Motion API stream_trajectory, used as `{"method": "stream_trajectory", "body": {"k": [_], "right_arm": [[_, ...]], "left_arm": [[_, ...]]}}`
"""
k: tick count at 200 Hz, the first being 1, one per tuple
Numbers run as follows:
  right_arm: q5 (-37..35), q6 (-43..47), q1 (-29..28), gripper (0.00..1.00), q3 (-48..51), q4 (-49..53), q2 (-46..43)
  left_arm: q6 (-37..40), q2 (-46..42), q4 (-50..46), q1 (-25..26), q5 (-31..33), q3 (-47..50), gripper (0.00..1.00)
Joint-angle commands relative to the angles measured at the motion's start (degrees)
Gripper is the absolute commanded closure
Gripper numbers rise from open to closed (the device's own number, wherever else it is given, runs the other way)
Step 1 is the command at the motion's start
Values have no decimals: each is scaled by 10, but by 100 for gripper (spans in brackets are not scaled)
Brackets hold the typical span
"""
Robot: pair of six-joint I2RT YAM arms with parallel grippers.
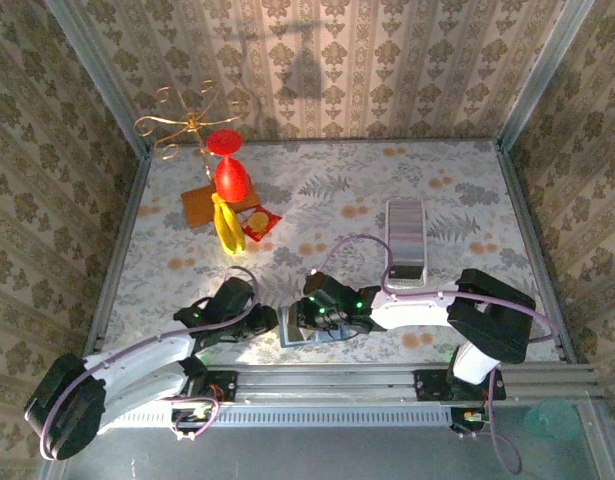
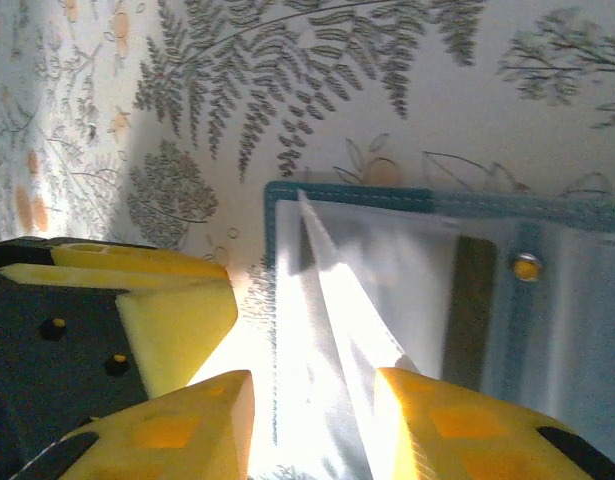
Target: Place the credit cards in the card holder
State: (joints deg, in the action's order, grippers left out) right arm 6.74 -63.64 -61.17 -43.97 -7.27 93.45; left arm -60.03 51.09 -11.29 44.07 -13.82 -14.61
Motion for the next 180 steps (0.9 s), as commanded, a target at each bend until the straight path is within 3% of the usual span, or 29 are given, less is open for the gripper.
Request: {"method": "stream_trajectory", "body": {"k": [1,78,107,140,180], "right_arm": [[17,4,-5,64,-22,-16,16],[73,28,-18,65,-88,-57,58],[88,48,-22,65,-117,-49,60],[55,77,-15,65,-109,-18,19],[37,184,50,62,-82,62,-82]], "left_arm": [[-9,-30,-50,-10,29,-1,72],[21,-106,-227,-65,105,-51,72],[26,-121,-237,-92,103,-57,70],[38,-120,-230,-106,86,-61,68],[60,-94,-174,-97,31,-59,61]]}}
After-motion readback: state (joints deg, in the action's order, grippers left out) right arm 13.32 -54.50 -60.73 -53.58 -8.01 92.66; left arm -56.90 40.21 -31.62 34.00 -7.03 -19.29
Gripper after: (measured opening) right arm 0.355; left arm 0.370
